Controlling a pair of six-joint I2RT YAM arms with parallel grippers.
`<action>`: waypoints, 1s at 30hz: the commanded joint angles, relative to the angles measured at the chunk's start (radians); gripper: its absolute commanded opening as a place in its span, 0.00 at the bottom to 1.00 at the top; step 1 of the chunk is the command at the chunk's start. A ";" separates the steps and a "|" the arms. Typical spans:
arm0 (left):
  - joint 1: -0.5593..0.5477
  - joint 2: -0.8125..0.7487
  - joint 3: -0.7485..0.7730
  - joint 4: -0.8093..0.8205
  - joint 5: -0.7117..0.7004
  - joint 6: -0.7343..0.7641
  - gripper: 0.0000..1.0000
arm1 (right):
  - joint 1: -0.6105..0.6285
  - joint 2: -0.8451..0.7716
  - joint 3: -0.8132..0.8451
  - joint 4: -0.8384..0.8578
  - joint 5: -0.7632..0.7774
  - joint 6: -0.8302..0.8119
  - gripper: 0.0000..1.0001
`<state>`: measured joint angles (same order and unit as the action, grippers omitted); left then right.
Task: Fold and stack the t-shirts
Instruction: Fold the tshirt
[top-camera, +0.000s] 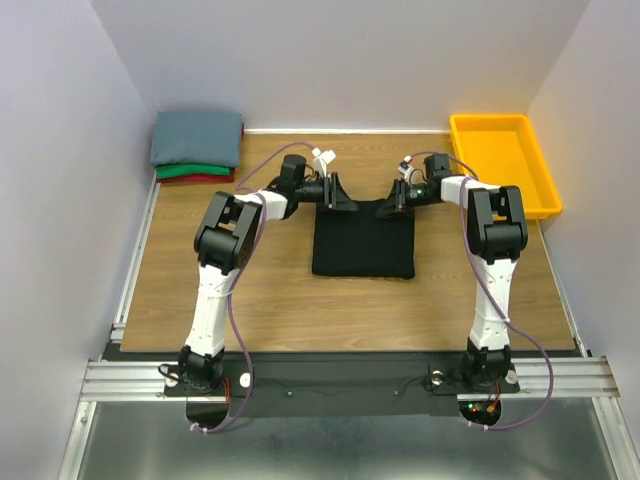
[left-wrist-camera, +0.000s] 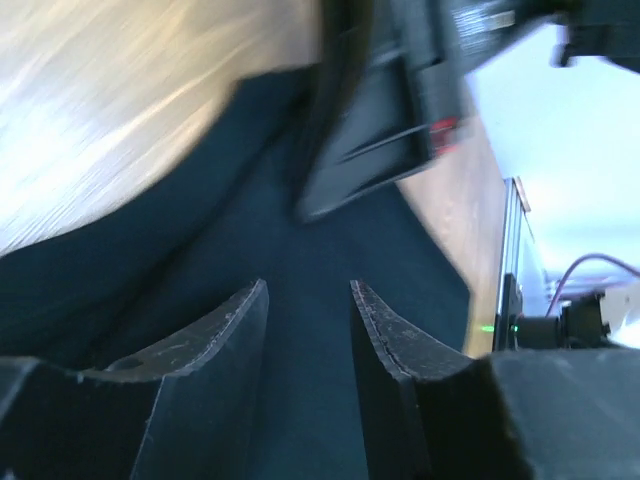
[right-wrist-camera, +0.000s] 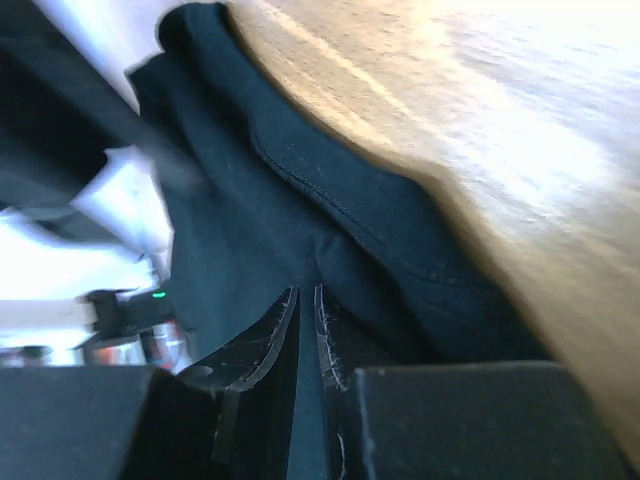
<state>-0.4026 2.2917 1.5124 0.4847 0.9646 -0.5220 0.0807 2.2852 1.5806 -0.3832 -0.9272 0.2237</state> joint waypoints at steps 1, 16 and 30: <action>0.041 0.037 0.009 0.126 -0.021 -0.131 0.49 | -0.028 0.051 0.054 0.055 0.056 -0.017 0.18; 0.045 -0.374 -0.291 0.032 0.066 0.019 0.58 | 0.017 -0.332 -0.186 0.064 -0.120 0.060 0.24; -0.035 -0.095 -0.472 0.549 0.111 -0.383 0.72 | 0.042 -0.142 -0.349 0.109 -0.101 0.002 0.77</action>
<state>-0.4934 2.1616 1.0512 0.8673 1.0653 -0.8024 0.1394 2.1044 1.2549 -0.3035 -1.1110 0.2893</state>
